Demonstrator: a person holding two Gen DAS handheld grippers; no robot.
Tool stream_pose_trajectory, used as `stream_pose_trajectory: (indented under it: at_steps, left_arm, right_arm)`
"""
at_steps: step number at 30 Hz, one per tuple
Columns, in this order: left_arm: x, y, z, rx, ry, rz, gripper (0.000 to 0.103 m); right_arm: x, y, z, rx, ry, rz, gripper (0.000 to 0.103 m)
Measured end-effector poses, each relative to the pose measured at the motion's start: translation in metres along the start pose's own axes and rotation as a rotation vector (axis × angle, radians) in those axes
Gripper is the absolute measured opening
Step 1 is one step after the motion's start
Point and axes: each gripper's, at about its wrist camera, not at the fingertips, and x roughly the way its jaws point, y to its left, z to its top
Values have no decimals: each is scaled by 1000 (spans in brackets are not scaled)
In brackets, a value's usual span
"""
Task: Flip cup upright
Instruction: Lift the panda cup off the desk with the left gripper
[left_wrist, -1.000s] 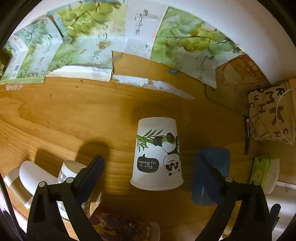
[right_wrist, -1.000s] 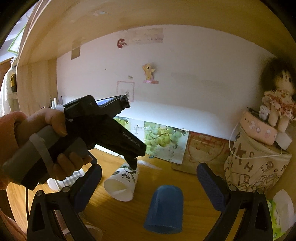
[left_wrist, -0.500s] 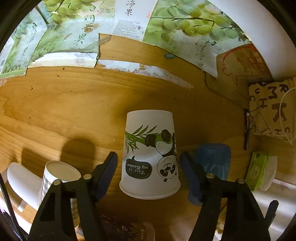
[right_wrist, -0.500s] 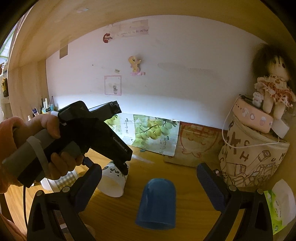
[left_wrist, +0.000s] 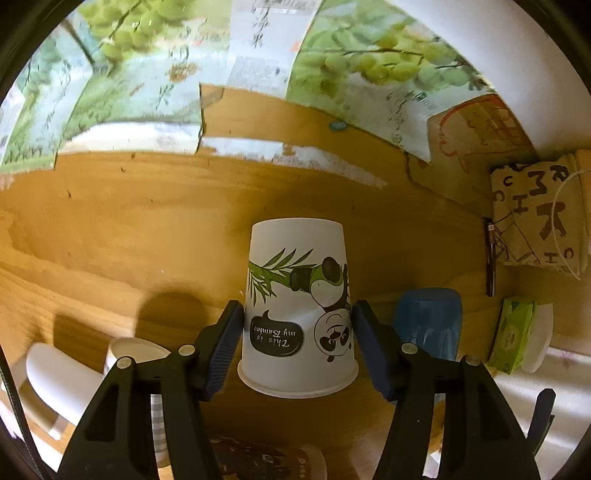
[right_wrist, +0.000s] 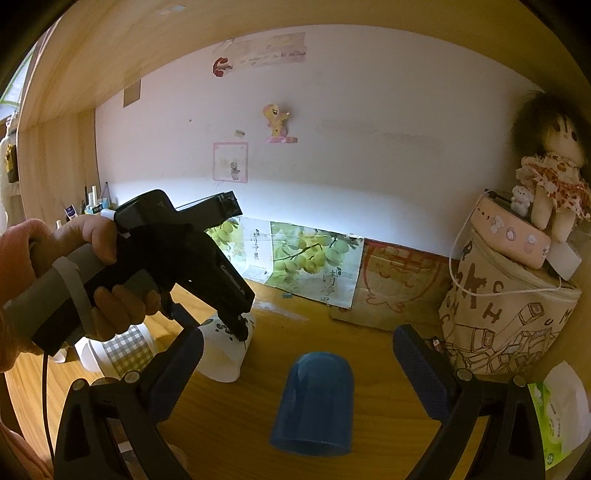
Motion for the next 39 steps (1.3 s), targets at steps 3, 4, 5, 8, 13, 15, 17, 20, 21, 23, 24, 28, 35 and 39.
stream_pose_trajectory:
  at_steps: [3, 4, 5, 8, 13, 15, 17, 20, 21, 23, 24, 28, 35, 39]
  left_arm:
    - [-12, -6, -2, 51, -35, 0, 64]
    - [-16, -8, -4, 65, -44, -6, 64]
    - [-19, -9, -5, 77, -51, -12, 64]
    - [-31, -14, -10, 112, -73, -21, 63]
    - [-54, -19, -18, 164, -111, -44, 63]
    - [-63, -21, -22, 185, -129, -42, 63]
    - [-73, -22, -28, 210, -151, -35, 63]
    - [-89, -22, -39, 252, -180, -34, 63]
    - [-93, -24, -43, 264, -192, -28, 63]
    - [-103, -24, -53, 300, -215, -14, 63]
    - [-107, -24, -58, 314, -220, -14, 63]
    - [-121, -17, -74, 342, -191, -80, 63]
    - [-150, -7, -110, 421, -230, -78, 63]
    - [-156, 2, -129, 463, -228, -38, 64]
  right_arm:
    - [-1, 2, 1, -3, -3, -1, 103]
    - [-2, 3, 1, -6, -4, -2, 103]
    - [-2, 4, 1, -9, -6, -2, 103]
    - [-4, 8, 1, -22, -4, -1, 103]
    - [-13, 20, 1, -60, -22, -14, 103]
    - [-19, 24, 1, -74, -31, -21, 103]
    - [-26, 31, 2, -92, -42, -26, 103]
    - [-36, 38, 1, -116, -56, -27, 103]
    - [-40, 40, 1, -125, -62, -24, 103]
    - [-46, 44, 1, -137, -72, -17, 103]
    - [-50, 47, 0, -145, -75, -14, 103]
    - [-66, 56, 0, -171, -90, -11, 103]
    - [-92, 68, 0, -136, -88, 31, 103]
    - [-102, 76, -3, -84, -63, 61, 103]
